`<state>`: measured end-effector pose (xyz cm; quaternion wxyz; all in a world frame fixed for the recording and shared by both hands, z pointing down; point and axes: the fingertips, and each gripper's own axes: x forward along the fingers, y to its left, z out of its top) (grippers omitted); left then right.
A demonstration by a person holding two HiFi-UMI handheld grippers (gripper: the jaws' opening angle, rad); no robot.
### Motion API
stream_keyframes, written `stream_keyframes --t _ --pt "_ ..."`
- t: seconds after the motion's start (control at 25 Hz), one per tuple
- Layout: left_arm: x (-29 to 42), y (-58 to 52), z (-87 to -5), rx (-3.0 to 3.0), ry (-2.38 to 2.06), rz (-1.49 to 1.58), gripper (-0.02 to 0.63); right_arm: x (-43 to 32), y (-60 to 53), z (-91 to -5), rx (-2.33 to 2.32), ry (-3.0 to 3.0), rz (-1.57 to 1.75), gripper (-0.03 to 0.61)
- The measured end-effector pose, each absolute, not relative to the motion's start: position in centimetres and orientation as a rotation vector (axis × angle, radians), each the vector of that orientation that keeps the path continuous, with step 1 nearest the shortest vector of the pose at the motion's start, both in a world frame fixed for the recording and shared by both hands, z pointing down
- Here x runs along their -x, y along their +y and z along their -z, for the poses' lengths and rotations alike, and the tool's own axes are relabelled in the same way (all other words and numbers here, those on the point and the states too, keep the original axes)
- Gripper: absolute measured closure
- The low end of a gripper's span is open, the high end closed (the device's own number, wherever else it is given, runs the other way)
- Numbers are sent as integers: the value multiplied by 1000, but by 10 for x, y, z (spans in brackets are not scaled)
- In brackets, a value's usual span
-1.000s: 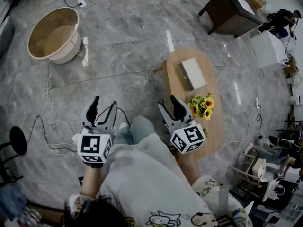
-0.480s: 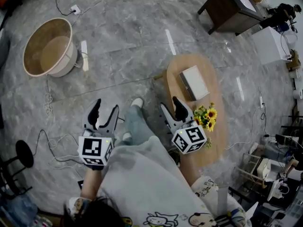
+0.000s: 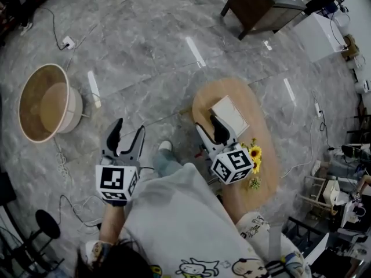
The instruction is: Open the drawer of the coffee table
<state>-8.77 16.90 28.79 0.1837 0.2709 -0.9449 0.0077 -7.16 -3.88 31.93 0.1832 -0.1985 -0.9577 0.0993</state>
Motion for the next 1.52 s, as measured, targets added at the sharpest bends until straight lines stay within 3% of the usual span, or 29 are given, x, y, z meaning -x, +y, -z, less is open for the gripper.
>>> stream_keyframes --t 0.36,0.68,1.52 --pt "150 128 -292 -911 -2609 -41 388 110 -74 -325 424 -2708 -307 374" --pt "166 71 -303 -1150 -2491 -88 388 85 -104 -338 234 -2698 -354 374" --pt "250 -74 -329 -1987 -1865 -267 388 81 -165 -338 -735 -2651 -467 374"
